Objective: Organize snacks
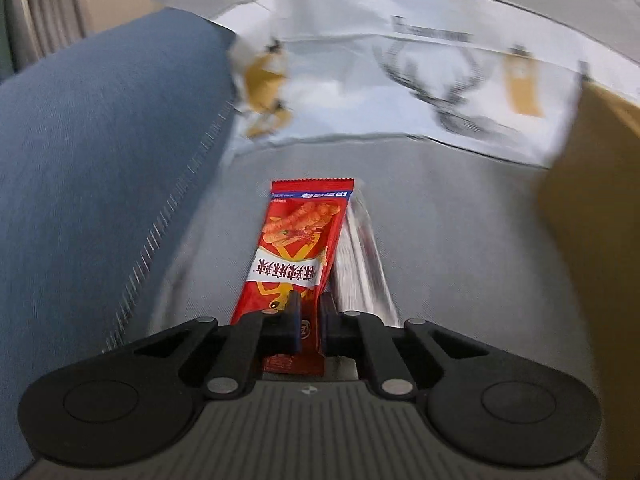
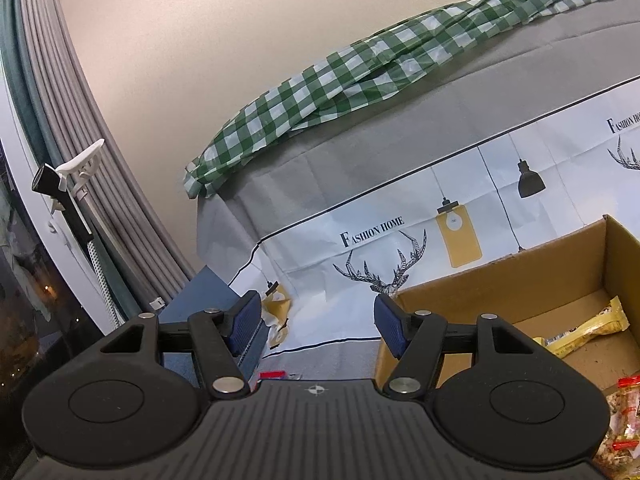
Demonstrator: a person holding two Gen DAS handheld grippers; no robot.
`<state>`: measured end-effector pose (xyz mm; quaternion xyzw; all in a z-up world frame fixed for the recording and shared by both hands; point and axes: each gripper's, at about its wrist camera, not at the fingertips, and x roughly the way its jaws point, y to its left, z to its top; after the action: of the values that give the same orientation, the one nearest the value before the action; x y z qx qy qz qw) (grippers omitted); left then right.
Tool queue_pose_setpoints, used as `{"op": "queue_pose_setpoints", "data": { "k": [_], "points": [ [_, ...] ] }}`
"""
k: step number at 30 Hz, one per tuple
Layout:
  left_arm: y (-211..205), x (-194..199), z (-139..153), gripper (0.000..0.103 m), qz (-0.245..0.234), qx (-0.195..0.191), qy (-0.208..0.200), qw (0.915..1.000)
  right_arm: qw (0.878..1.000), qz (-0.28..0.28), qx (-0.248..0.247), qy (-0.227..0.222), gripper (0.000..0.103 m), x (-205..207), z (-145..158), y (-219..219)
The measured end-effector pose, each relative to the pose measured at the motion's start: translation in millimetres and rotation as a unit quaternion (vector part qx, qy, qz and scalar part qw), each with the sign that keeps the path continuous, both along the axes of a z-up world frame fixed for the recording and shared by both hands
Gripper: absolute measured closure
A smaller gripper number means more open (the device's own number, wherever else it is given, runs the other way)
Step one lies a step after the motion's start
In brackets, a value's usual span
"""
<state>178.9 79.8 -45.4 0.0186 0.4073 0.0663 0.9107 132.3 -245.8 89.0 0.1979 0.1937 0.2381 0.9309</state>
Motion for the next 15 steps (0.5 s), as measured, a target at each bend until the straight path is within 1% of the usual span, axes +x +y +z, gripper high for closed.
{"op": "queue_pose_setpoints", "data": {
  "k": [2, 5, 8, 11, 13, 14, 15],
  "points": [
    [-9, -21, 0, 0.095, -0.017, -0.034, 0.012, 0.9992, 1.0, 0.001, -0.002, -0.001, 0.038, -1, 1, 2],
    [-26, -53, 2, 0.095, -0.047, -0.073, 0.031, 0.9957, 1.0, 0.003, -0.006, -0.004, 0.038, -2, 2, 5],
    [-39, -85, 2, 0.095, -0.066, -0.078, 0.037, 0.9941, 1.0, 0.004, -0.007, -0.005, 0.038, -5, 4, 6],
    [-35, -105, 5, 0.093, -0.038, -0.072, 0.03, 0.9963, 1.0, 0.004, -0.015, -0.008, 0.038, -7, 3, 10],
    [-29, -115, 15, 0.092, -0.019, -0.08, 0.01, 0.9965, 1.0, 0.005, -0.021, -0.009, 0.038, -9, 3, 12],
    [-25, -116, 19, 0.084, -0.018, -0.086, -0.001, 0.9962, 1.0, 0.006, -0.024, -0.009, 0.038, -9, 2, 13],
    [-20, -117, 24, 0.068, -0.02, -0.091, -0.014, 0.9956, 1.0, 0.007, -0.027, -0.01, 0.038, -10, 2, 14]
  ]
}}
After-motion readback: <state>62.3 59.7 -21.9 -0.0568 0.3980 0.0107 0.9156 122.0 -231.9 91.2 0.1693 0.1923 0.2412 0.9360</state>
